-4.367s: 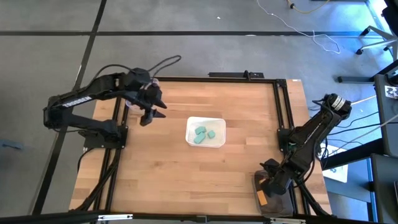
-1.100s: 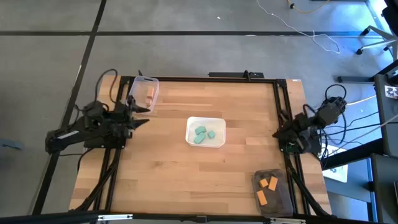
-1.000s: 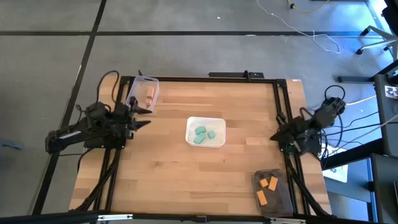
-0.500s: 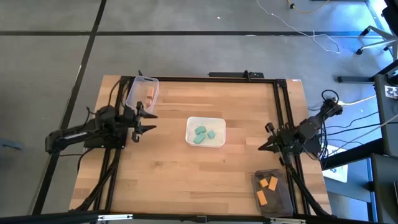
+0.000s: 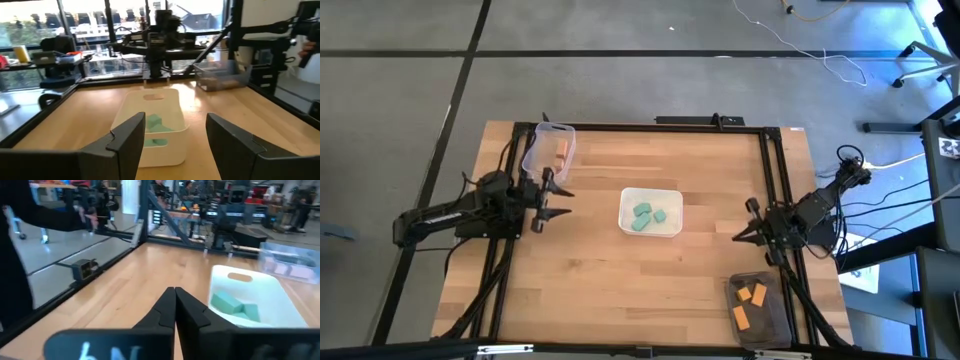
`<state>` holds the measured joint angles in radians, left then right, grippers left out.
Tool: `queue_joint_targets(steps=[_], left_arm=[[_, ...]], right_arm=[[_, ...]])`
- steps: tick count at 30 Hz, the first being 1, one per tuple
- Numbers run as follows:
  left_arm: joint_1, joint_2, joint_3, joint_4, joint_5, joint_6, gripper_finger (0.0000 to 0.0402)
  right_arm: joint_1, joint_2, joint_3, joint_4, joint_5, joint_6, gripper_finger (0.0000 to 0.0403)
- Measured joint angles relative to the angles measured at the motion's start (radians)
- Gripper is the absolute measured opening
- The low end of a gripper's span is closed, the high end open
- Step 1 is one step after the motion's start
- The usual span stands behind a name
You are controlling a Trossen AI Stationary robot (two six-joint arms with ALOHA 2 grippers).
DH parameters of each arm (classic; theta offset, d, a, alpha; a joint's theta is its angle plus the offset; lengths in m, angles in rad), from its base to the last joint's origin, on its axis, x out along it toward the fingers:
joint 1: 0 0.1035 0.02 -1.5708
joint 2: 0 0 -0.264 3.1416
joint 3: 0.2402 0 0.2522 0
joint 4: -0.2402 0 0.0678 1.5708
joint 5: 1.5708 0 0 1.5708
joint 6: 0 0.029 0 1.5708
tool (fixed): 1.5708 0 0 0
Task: Sort & place blocks by color
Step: Return to Home Position
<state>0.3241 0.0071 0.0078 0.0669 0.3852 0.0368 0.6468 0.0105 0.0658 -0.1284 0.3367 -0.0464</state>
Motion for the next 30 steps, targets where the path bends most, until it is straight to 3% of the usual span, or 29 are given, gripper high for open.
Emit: queue_joint_targets(steps=[5, 10, 14, 18, 30], left_arm=[[0.000, 0.000, 0.000, 0.002, 0.043, -0.014, 0.0202], [0.000, 0.006, 0.000, 0.001, 0.033, -0.130, 0.0202], [0.000, 0.006, 0.000, 0.001, 0.027, -0.073, 0.0202], [0.000, 0.006, 0.000, 0.000, 0.025, 0.023, 0.0202], [0.000, 0.006, 0.000, -0.001, 0.017, 0.025, 0.0202]], right_arm=[[0.000, 0.000, 0.000, 0.002, 0.102, -0.015, 0.0015], [0.000, 0.004, 0.000, 0.004, 0.167, -0.114, 0.0018], [0.000, 0.021, 0.001, 0.004, 0.245, -0.112, 0.0013], [0.000, 0.027, 0.001, 0.005, 0.247, -0.106, 0.0011], [0.000, 0.027, 0.001, 0.005, 0.246, -0.091, 0.0014]])
